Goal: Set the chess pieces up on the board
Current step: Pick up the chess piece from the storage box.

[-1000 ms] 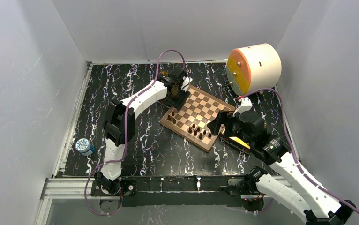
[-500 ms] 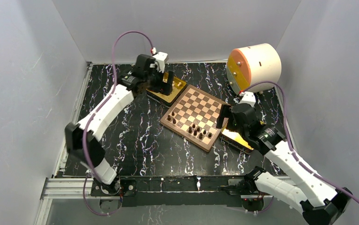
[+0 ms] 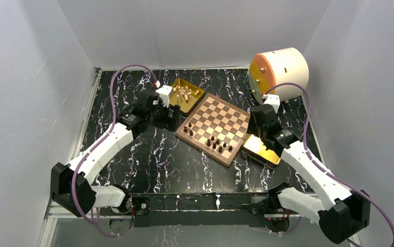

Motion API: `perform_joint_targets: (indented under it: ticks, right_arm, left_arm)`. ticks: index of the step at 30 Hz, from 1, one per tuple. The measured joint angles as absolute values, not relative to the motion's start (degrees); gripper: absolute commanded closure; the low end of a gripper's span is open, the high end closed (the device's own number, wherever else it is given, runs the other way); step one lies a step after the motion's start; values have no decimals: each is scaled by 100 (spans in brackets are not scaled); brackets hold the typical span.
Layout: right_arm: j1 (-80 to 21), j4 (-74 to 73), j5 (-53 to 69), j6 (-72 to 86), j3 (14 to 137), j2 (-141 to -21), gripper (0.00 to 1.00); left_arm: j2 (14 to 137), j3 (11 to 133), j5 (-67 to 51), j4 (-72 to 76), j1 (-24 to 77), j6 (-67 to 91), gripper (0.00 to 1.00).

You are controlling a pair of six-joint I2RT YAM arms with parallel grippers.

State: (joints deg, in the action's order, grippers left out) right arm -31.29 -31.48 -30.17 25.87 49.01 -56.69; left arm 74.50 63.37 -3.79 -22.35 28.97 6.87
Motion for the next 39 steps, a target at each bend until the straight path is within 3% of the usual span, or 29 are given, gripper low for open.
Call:
perform_joint_targets:
  ticks: [4, 13, 22, 39]
  right_arm:
    - [-2300, -2687, -2602, 2438, 4624, -5957, 55]
    - [-1240, -1625, -2095, 2163, 4064, -6622, 60]
    - [-956, -556, -1756, 1927, 3865, -7282, 64]
    - [-902, 25, -1498, 1800, 3865, -7815, 64]
  left_arm:
    - [6971, 5572, -456, -2018, 2897, 749, 13]
    - [6239, 4705, -436, -1500, 2899, 690, 14]
    - [6171, 4654, -373, -1413, 2902, 604, 16]
    - [6141, 4654, -357, -1369, 2936, 582, 16]
